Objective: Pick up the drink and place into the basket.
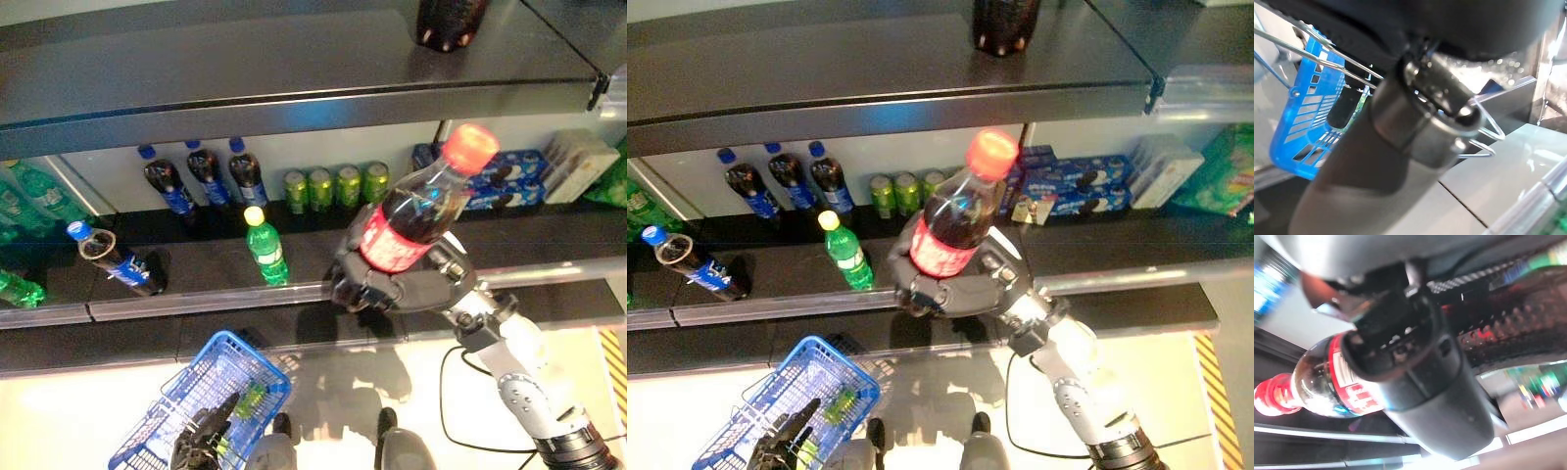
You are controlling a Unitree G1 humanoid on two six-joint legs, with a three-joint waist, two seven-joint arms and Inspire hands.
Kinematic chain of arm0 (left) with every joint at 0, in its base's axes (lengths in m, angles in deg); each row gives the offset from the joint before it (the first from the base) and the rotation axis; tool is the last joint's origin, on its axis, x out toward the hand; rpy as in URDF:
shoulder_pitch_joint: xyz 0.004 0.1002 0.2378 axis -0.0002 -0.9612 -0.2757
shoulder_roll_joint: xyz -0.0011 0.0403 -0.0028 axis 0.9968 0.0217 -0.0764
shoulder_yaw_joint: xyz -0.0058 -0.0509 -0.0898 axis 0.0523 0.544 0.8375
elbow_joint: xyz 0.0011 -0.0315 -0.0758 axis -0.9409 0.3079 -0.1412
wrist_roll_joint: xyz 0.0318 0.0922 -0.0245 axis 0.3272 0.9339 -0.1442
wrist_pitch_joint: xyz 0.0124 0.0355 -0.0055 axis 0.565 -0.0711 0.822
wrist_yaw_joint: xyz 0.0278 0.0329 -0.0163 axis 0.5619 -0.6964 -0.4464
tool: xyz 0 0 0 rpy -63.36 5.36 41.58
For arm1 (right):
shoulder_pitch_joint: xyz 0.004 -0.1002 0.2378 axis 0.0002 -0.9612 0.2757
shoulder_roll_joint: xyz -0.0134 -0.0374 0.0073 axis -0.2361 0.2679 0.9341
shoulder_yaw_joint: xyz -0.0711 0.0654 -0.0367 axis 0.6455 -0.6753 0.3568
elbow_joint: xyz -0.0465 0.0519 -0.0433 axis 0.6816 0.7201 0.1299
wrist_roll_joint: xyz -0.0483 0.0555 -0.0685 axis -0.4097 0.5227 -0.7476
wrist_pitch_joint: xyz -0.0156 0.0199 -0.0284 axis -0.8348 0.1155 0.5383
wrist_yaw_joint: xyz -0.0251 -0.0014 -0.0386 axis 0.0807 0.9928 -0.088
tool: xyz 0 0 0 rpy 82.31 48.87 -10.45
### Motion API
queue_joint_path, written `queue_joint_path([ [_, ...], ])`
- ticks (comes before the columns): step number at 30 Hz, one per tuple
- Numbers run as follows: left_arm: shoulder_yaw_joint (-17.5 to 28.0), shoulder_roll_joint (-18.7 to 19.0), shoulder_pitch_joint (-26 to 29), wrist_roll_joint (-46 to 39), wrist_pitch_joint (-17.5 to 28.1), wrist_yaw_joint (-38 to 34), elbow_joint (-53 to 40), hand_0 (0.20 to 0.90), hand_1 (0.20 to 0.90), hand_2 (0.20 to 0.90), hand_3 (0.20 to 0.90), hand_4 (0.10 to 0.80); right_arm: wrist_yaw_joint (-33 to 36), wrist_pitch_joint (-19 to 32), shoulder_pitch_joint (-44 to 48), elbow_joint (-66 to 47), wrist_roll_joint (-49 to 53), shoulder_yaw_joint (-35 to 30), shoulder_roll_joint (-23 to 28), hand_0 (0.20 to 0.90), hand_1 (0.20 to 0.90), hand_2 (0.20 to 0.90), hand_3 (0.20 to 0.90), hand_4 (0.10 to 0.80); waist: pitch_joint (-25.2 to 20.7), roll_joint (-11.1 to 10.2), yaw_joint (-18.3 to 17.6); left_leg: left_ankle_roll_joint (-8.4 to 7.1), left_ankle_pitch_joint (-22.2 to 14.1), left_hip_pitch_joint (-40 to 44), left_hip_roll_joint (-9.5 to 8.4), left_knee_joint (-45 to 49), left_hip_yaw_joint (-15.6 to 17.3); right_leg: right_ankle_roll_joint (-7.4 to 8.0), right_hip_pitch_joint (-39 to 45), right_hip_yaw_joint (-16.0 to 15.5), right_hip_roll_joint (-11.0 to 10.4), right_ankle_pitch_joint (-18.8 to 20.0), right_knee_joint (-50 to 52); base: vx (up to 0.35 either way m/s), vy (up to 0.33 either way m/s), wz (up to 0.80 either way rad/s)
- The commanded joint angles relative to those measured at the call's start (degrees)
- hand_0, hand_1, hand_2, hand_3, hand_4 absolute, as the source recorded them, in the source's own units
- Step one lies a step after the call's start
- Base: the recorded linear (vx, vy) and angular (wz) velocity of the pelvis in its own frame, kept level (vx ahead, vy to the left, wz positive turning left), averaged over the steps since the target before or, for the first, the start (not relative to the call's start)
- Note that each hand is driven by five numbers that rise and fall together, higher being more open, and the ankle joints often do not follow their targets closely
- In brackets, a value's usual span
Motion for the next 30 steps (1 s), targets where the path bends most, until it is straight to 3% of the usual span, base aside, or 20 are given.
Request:
queue_joint_path([
  [1,-0.7,7.5,1.8,0.9,10.9,7.2,-10.5,0.300,0.300,0.300,0.200,0.100,-2.9,3.9,9.0,-8.3,4.4,1.2,-4.8,0.300,0.300,0.300,0.200,0.100,-5.3,-0.8,2.7,-0.15,-0.8,-0.3,0.98,2.9,-2.7,-1.59,4.7,-2.5,-0.2,-2.8,-2.5,0.039,0.021,0.36],
  [4,-1.4,8.2,1.8,1.2,10.4,8.3,-15.1,0.300,0.300,0.300,0.200,0.100,-1.9,3.5,10.0,-8.3,2.5,4.1,-5.6,0.300,0.300,0.300,0.200,0.100,-5.1,-0.7,4.3,-0.15,-0.5,-0.5,0.90,2.7,-4.1,-1.77,5.2,-3.9,-0.5,-3.2,-2.0,0.028,0.015,0.36],
  [10,-2.2,10.2,0.8,1.5,4.1,12.8,-31.9,0.300,0.300,0.300,0.200,0.100,4.3,5.0,13.9,-6.5,-4.6,11.2,-6.7,0.300,0.300,0.300,0.200,0.100,-4.3,-0.8,9.9,0.03,0.1,-1.6,-0.24,2.8,-9.3,-2.18,6.5,-7.8,-1.0,-4.5,-0.5,0.032,-0.017,0.51],
  [15,-4.7,13.8,-0.1,5.7,0.0,19.2,-45.5,0.300,0.300,0.300,0.200,0.100,13.2,6.5,18.2,-1.8,-8.5,15.7,-8.8,0.300,0.300,0.300,0.200,0.100,-3.7,-0.7,15.0,0.32,1.0,-2.7,-1.86,2.7,-14.2,-2.53,7.7,-11.3,-1.0,-5.0,0.1,0.028,-0.014,0.56],
  [22,-5.9,16.8,-0.6,0.7,-6.8,29.9,-57.2,0.300,0.300,0.300,0.200,0.100,23.8,8.9,22.5,5.7,-9.4,18.6,-12.4,0.300,0.300,0.300,0.200,0.100,-3.6,0.2,19.9,0.59,2.2,-3.3,-3.72,2.8,-18.9,-2.55,9.7,-15.3,-1.5,-5.0,0.3,0.055,0.008,0.45],
  [30,-6.6,16.6,-1.1,-6.5,-14.2,39.6,-66.0,0.300,0.300,0.300,0.200,0.100,30.0,10.3,23.9,10.1,-14.1,21.2,-15.5,0.300,0.300,0.300,0.200,0.100,-4.2,0.4,23.9,0.56,2.5,-3.3,-5.42,2.0,-23.2,-1.46,11.9,-17.8,-2.0,-6.0,0.3,0.080,0.010,0.38],
])
